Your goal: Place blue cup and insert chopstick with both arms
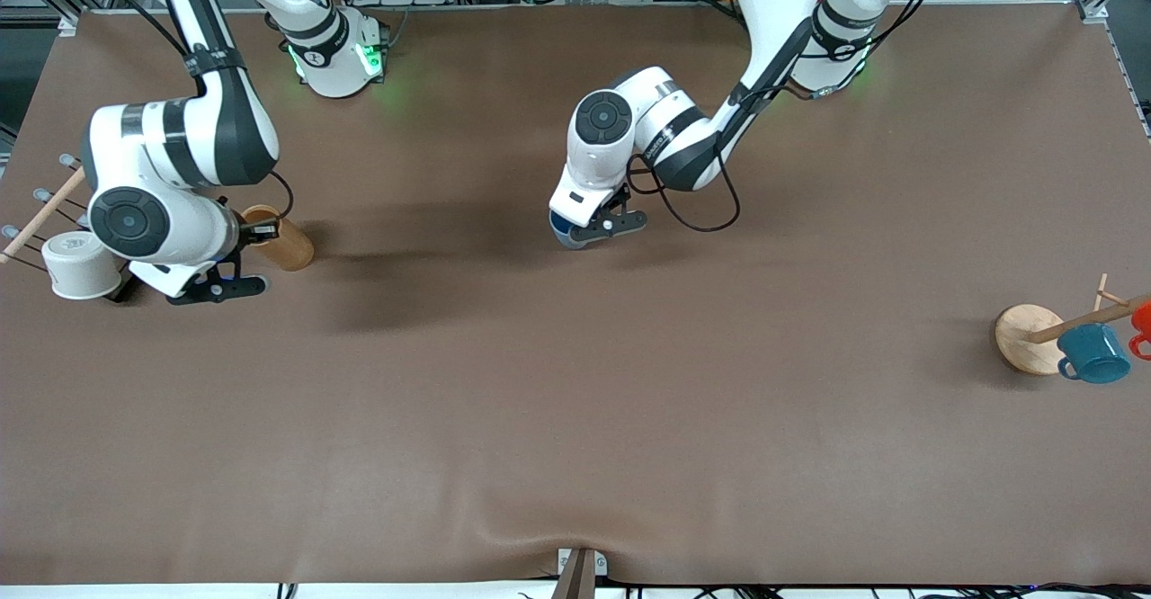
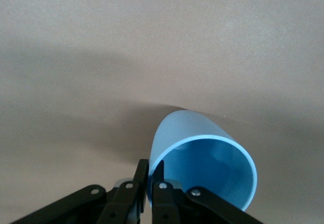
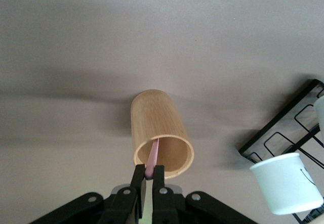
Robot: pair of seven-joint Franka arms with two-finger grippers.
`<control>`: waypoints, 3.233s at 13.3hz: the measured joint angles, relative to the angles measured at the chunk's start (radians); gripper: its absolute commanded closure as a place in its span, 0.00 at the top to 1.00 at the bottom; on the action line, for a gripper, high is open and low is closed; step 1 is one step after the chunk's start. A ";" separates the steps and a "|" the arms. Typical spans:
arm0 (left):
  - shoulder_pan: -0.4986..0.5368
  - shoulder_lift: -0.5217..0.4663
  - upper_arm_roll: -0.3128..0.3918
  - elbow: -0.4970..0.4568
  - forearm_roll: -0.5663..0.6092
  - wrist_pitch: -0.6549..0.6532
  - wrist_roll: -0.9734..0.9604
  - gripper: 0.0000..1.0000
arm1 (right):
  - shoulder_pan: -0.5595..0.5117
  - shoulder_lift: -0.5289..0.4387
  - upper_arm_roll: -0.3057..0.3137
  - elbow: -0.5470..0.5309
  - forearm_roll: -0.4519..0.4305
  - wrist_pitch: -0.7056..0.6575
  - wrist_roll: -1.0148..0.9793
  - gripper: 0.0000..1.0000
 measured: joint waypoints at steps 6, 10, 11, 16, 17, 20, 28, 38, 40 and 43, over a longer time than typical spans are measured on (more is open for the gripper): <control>0.029 -0.090 0.010 0.043 0.002 -0.034 -0.062 1.00 | -0.001 -0.017 0.000 0.249 0.000 -0.251 -0.044 0.00; 0.163 -0.259 0.015 0.059 0.005 -0.135 -0.028 1.00 | 0.008 -0.025 0.014 0.455 0.034 -0.339 -0.052 0.00; 0.200 -0.286 0.017 0.072 0.005 -0.172 -0.001 1.00 | 0.011 -0.025 0.021 0.489 0.082 -0.350 -0.043 0.00; 0.387 -0.337 0.021 0.188 0.005 -0.379 0.245 1.00 | 0.019 -0.016 0.072 0.525 0.352 -0.347 0.313 0.00; 0.426 -0.354 0.022 0.199 0.005 -0.414 0.306 1.00 | 0.023 -0.008 0.109 0.524 0.369 -0.328 0.407 0.00; 0.558 -0.417 0.022 0.209 0.005 -0.480 0.501 1.00 | 0.041 0.030 0.230 0.515 0.390 -0.247 0.674 0.00; 0.678 -0.460 0.064 0.276 0.005 -0.631 0.861 1.00 | 0.070 0.092 0.487 0.425 0.400 0.022 1.186 0.00; 0.586 -0.500 0.237 0.286 -0.005 -0.725 1.059 1.00 | 0.169 0.184 0.490 0.385 0.339 0.139 1.295 0.25; 0.583 -0.503 0.237 0.286 -0.007 -0.725 1.059 1.00 | 0.189 0.188 0.490 0.356 0.313 0.178 1.339 1.00; 0.584 -0.504 0.237 0.285 -0.021 -0.725 1.059 1.00 | 0.190 0.191 0.486 0.350 0.308 0.188 1.371 1.00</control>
